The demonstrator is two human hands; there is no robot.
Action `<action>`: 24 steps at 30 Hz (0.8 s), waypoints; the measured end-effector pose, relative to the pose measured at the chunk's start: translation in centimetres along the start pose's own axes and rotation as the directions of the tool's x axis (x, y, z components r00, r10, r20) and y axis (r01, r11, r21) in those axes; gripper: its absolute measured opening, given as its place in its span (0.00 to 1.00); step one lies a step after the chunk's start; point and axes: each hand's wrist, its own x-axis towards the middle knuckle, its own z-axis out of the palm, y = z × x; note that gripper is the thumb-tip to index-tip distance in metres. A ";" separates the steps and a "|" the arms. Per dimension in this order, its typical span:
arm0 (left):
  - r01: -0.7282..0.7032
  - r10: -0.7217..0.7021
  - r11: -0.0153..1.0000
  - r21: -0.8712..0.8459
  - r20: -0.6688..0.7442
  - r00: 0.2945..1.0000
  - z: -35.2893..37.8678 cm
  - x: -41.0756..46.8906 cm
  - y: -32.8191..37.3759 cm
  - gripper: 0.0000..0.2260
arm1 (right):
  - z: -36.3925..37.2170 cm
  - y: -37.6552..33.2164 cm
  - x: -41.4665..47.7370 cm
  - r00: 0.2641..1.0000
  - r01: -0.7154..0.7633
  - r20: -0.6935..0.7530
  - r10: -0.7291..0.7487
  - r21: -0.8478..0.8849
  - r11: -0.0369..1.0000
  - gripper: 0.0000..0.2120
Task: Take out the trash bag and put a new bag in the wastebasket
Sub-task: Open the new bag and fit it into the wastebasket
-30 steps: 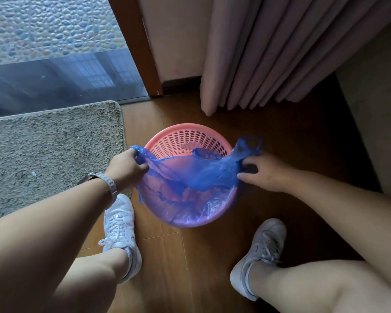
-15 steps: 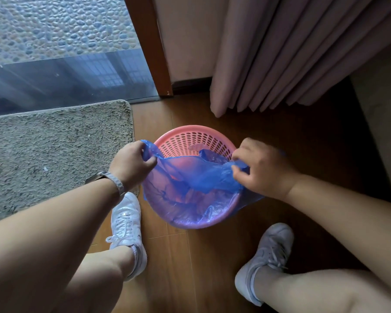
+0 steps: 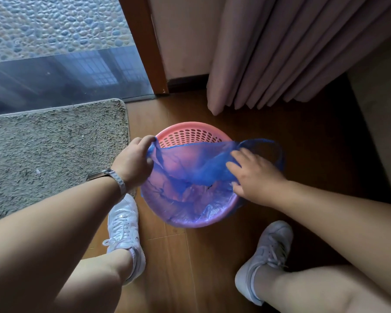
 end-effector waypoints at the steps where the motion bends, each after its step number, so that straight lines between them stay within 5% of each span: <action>1: -0.001 0.001 1.000 -0.003 0.012 1.000 0.0 0.2 0.1 0.26 | 0.1 0.2 0.2 0.998 -0.060 0.004 0.059 0.035 0.998 0.30; 6: -0.024 0.026 0.999 -0.040 0.054 0.998 0.1 0.8 0.1 0.29 | 0.4 1.1 2.5 0.989 -0.146 0.050 0.141 0.110 0.983 0.43; 17: 0.011 0.019 0.975 -0.223 0.135 0.991 -0.1 3.9 -0.2 0.24 | 0.0 3.3 8.1 0.997 0.036 -0.067 -0.027 0.139 0.990 0.49; 21: 0.032 -0.029 0.984 -0.175 0.019 0.999 1.2 5.1 -0.5 0.10 | 0.5 3.4 8.9 0.994 0.092 -0.080 -0.075 0.239 0.967 0.52; 24: 0.071 -0.058 0.970 -0.231 0.062 0.996 1.7 5.4 -1.0 0.16 | 0.4 3.1 8.8 0.991 0.130 -0.052 -0.121 0.292 0.948 0.55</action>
